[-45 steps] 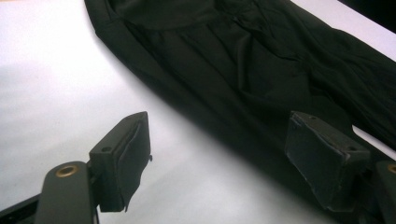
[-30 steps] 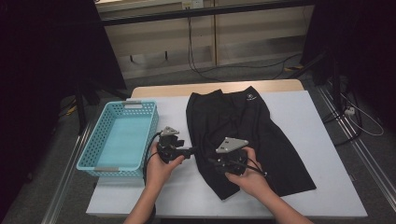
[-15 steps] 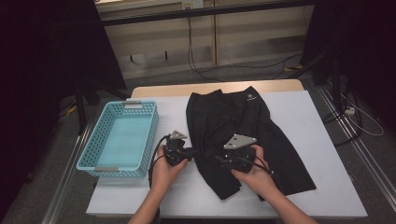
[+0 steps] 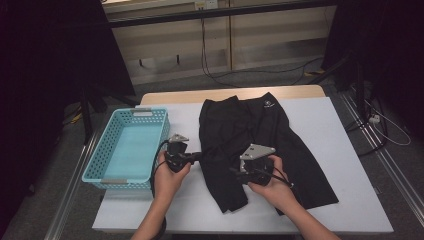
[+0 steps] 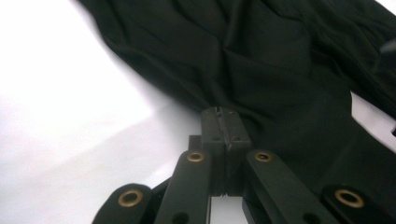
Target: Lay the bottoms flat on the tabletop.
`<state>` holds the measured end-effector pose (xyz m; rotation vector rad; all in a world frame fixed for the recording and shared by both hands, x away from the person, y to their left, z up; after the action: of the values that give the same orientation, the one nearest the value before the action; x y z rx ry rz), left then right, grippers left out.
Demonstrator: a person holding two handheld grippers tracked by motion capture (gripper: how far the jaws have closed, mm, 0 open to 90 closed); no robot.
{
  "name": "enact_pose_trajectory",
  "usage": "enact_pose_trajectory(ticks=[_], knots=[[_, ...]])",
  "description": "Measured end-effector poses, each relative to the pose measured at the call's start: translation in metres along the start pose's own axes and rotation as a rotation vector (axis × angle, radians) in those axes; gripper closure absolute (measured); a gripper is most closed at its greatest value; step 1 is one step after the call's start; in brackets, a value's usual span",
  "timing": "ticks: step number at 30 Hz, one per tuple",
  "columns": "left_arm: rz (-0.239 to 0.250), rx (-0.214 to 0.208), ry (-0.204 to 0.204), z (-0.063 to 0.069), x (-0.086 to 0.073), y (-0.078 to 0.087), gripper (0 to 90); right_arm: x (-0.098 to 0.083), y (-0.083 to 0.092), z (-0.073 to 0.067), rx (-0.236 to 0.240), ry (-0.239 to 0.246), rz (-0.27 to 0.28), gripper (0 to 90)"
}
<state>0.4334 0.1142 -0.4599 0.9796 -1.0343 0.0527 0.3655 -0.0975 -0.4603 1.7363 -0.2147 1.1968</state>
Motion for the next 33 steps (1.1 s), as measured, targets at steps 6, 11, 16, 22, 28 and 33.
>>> enact_pose_trajectory(ticks=[6,11,16,22,28,33], knots=[[0.021,0.052,0.0,-0.013,0.002,0.011,90.0,0.001,-0.002,-0.008,0.036,0.021,-0.003,41.5],[0.002,0.012,-0.001,-0.006,-0.002,0.0,89.8,-0.002,-0.008,-0.017,0.07,0.021,-0.024,44.5],[0.005,0.011,-0.009,-0.004,-0.001,0.0,89.7,-0.011,-0.019,-0.026,0.108,0.021,-0.088,52.8],[0.011,-0.002,-0.023,-0.002,-0.001,-0.002,89.6,-0.015,-0.027,-0.035,0.163,0.017,-0.114,82.8],[0.027,-0.011,-0.035,0.001,0.0,-0.004,89.6,-0.007,-0.019,-0.02,0.121,-0.002,-0.072,89.4],[0.041,0.003,-0.035,0.001,0.0,-0.008,69.4,-0.013,-0.017,-0.004,0.069,-0.042,-0.072,89.3]])
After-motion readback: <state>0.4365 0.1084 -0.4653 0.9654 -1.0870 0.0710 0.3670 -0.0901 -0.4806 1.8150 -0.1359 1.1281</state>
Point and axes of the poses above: each handheld gripper's, and its own axes: y roughly backward along the jaws, x roughly out of its top, z roughly to its right, the point moved 5 cm from there along -y, roughly forward along the jaws, and after that the axes turned 6 degrees about -y, right-handed, at the moved point
